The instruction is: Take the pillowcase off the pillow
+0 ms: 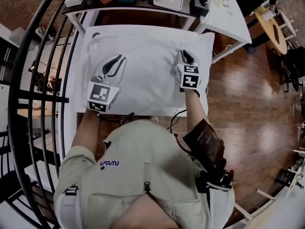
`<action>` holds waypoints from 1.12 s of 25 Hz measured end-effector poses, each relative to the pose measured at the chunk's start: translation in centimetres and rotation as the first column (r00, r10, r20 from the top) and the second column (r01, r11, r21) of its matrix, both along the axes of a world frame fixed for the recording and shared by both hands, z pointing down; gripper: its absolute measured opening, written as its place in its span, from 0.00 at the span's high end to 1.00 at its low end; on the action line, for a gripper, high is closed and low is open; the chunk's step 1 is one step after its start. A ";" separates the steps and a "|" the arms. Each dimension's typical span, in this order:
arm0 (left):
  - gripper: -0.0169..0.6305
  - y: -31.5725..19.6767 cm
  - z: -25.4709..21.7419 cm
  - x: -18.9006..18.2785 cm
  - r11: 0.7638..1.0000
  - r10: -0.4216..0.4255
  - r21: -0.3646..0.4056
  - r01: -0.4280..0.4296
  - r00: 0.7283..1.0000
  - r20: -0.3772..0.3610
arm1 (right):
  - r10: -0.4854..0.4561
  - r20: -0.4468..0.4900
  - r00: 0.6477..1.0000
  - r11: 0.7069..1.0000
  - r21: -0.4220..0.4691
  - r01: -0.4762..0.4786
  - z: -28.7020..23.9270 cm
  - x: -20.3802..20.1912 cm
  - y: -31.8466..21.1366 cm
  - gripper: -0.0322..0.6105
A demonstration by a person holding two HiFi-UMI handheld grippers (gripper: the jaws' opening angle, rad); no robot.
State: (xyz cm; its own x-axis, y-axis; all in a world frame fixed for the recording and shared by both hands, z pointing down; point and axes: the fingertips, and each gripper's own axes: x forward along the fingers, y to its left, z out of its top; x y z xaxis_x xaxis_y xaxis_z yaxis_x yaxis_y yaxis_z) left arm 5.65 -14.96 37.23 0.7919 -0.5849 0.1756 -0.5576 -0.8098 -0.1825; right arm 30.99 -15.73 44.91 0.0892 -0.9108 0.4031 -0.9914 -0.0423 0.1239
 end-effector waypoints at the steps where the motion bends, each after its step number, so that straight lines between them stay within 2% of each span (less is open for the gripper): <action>1: 0.86 0.5 2.2 -0.6 0.999 -0.024 -0.047 0.025 1.000 0.012 | -0.006 0.013 1.000 1.000 0.004 0.006 0.1 0.1 0.2 0.86; 3: 0.78 1.7 6.4 -1.9 0.990 -0.064 -0.123 0.071 0.996 0.067 | -0.003 0.059 0.998 0.999 0.033 0.001 -0.4 0.1 1.9 0.81; 6: 0.67 2.8 11.4 -3.9 0.965 -0.120 -0.215 0.151 0.982 0.148 | 0.034 0.117 0.993 0.998 0.055 -0.041 -0.4 -0.3 7.1 0.78; 9: 0.59 3.3 14.4 -5.3 0.941 -0.159 -0.268 0.206 0.970 0.186 | 0.076 0.093 0.993 0.997 -0.040 -0.073 2.6 -1.1 13.1 0.75; 12: 0.58 3.4 16.8 -5.1 0.931 -0.151 -0.290 0.220 0.958 0.242 | 0.063 0.069 0.996 0.989 -0.136 -0.053 6.0 -2.3 15.9 0.71; 15: 0.64 3.1 18.0 -4.5 0.938 -0.149 -0.265 0.225 0.949 0.278 | 0.049 0.054 0.997 0.987 -0.155 -0.040 8.0 -2.6 14.7 0.71; 20: 0.72 2.1 16.8 -2.9 0.951 -0.153 -0.224 0.213 0.953 0.261 | 0.059 0.021 0.998 0.984 -0.169 -0.055 8.3 -0.7 12.2 0.71; 24: 0.75 2.5 13.6 -4.5 0.957 -0.193 -0.176 0.228 0.961 0.196 | 0.053 0.013 0.999 0.992 -0.119 -0.051 5.1 -2.3 12.6 0.72; 26: 0.75 2.7 11.5 -7.0 0.954 -0.243 -0.143 0.265 0.958 0.153 | -0.031 0.012 0.999 0.997 -0.064 0.032 2.9 -6.0 11.7 0.72; 28: 0.75 2.5 10.8 -10.6 0.928 -0.328 -0.146 0.342 0.938 0.114 | -0.188 0.007 0.982 0.982 -0.019 0.188 1.4 -12.1 9.9 0.72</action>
State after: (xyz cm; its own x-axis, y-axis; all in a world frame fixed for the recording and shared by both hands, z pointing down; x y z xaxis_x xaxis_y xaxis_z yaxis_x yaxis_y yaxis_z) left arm -4.95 -12.47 48.07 0.5324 -0.7716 0.3481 -0.7897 -0.6008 -0.1241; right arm 18.92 -5.86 46.33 -0.0851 -0.9030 0.4211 -0.9820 0.1475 0.1178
